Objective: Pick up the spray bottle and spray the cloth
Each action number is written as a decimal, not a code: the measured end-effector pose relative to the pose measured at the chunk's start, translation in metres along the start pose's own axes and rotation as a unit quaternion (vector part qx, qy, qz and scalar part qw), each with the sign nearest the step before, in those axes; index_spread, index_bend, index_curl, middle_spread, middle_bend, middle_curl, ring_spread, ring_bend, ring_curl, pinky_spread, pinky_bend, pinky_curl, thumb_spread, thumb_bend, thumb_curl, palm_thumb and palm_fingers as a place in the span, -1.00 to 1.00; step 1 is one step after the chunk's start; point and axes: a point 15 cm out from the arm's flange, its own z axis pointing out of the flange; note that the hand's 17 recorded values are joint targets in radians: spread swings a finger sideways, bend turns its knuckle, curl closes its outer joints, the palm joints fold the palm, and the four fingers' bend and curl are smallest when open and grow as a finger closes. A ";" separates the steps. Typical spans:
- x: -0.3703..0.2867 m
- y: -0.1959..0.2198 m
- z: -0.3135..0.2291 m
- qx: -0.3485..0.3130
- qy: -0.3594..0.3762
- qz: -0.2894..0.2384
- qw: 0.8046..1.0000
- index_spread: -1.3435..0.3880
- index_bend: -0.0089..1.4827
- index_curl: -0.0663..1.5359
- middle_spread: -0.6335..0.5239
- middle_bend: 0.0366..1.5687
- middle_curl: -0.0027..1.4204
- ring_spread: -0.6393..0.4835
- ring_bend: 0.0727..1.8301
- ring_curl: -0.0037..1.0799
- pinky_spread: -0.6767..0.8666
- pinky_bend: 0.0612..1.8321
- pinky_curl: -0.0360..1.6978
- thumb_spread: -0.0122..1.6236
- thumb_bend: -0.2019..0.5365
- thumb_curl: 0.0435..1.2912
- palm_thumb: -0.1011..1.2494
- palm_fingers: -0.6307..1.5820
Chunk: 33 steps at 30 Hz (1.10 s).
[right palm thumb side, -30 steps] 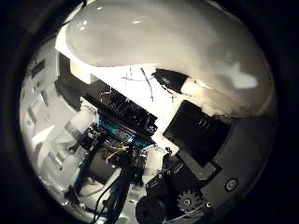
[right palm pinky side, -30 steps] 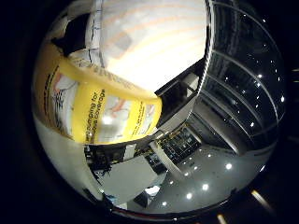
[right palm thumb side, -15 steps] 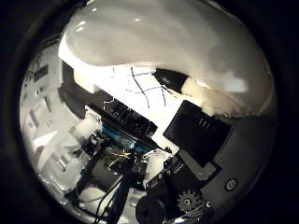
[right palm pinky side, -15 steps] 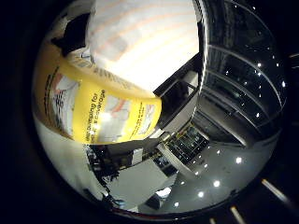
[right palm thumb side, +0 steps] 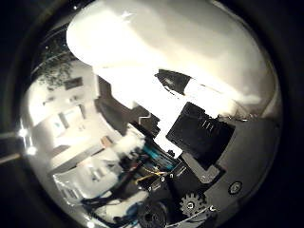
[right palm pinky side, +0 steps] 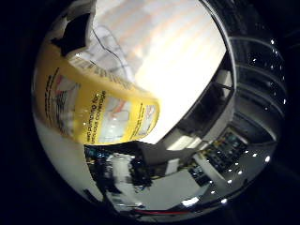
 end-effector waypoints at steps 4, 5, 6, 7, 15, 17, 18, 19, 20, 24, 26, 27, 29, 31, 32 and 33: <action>-0.036 -0.021 -0.031 0.067 -0.072 0.004 0.995 0.36 0.64 -0.06 -0.03 0.76 -0.13 -0.16 0.60 0.16 -0.31 0.04 0.75 0.27 -0.49 0.01 0.74 0.64; -0.044 -0.028 -0.041 0.088 -0.089 0.005 0.992 0.36 0.64 -0.06 -0.03 0.76 -0.13 -0.16 0.60 0.16 -0.31 0.04 0.75 0.27 -0.49 0.01 0.74 0.64; -0.051 -0.035 -0.050 0.106 -0.103 0.006 0.989 0.36 0.64 -0.06 -0.03 0.76 -0.13 -0.16 0.60 0.16 -0.31 0.04 0.75 0.27 -0.49 0.01 0.74 0.64; -0.057 -0.041 -0.058 0.124 -0.117 0.007 0.985 0.36 0.64 -0.06 -0.03 0.76 -0.13 -0.16 0.60 0.16 -0.31 0.04 0.75 0.27 -0.49 0.02 0.74 0.64; -0.100 -0.078 -0.091 0.208 -0.240 0.001 0.948 0.36 0.64 -0.06 -0.03 0.76 -0.13 -0.15 0.60 0.16 -0.31 0.03 0.76 0.27 -0.48 0.03 0.76 0.64; -0.105 -0.089 -0.098 0.236 -0.259 -0.010 0.937 0.36 0.64 -0.06 -0.03 0.76 -0.13 -0.15 0.60 0.16 -0.31 0.03 0.76 0.27 -0.49 0.04 0.75 0.64; -0.107 -0.093 -0.099 0.244 -0.268 -0.012 0.932 0.36 0.64 -0.06 -0.03 0.76 -0.13 -0.15 0.60 0.15 -0.31 0.03 0.76 0.27 -0.49 0.04 0.75 0.64; -0.109 -0.096 -0.099 0.248 -0.278 -0.012 0.928 0.36 0.64 -0.06 -0.03 0.76 -0.13 -0.15 0.60 0.15 -0.31 0.03 0.76 0.27 -0.49 0.05 0.75 0.64; -0.112 -0.099 -0.099 0.252 -0.290 -0.010 0.923 0.36 0.64 -0.06 -0.03 0.76 -0.13 -0.15 0.60 0.15 -0.31 0.03 0.76 0.27 -0.49 0.05 0.75 0.64; -0.120 -0.117 -0.097 0.272 -0.350 0.002 0.896 0.36 0.63 -0.06 -0.03 0.75 -0.14 -0.15 0.59 0.15 -0.31 0.03 0.76 0.27 -0.48 0.05 0.75 0.64; -0.122 -0.128 -0.093 0.286 -0.375 0.008 0.882 0.36 0.63 -0.06 -0.03 0.75 -0.14 -0.15 0.60 0.15 -0.31 0.03 0.76 0.28 -0.48 0.06 0.74 0.64; -0.122 -0.132 -0.088 0.290 -0.385 0.010 0.876 0.36 0.63 -0.06 -0.03 0.75 -0.14 -0.15 0.60 0.15 -0.31 0.03 0.76 0.28 -0.49 0.06 0.74 0.64; -0.117 -0.141 -0.071 0.293 -0.399 0.016 0.869 0.36 0.63 -0.06 -0.03 0.75 -0.14 -0.15 0.60 0.14 -0.31 0.03 0.76 0.28 -0.49 0.06 0.74 0.64; -0.111 -0.147 -0.050 0.287 -0.403 0.025 0.869 0.35 0.62 -0.06 -0.03 0.75 -0.14 -0.15 0.60 0.14 -0.31 0.03 0.76 0.28 -0.48 0.07 0.73 0.64; -0.108 -0.148 -0.040 0.283 -0.405 0.030 0.869 0.35 0.62 -0.06 -0.03 0.75 -0.14 -0.15 0.60 0.14 -0.31 0.03 0.76 0.28 -0.48 0.07 0.73 0.64; -0.106 -0.149 -0.032 0.280 -0.409 0.035 0.868 0.35 0.62 -0.06 -0.03 0.75 -0.14 -0.15 0.60 0.14 -0.31 0.03 0.76 0.28 -0.48 0.07 0.73 0.64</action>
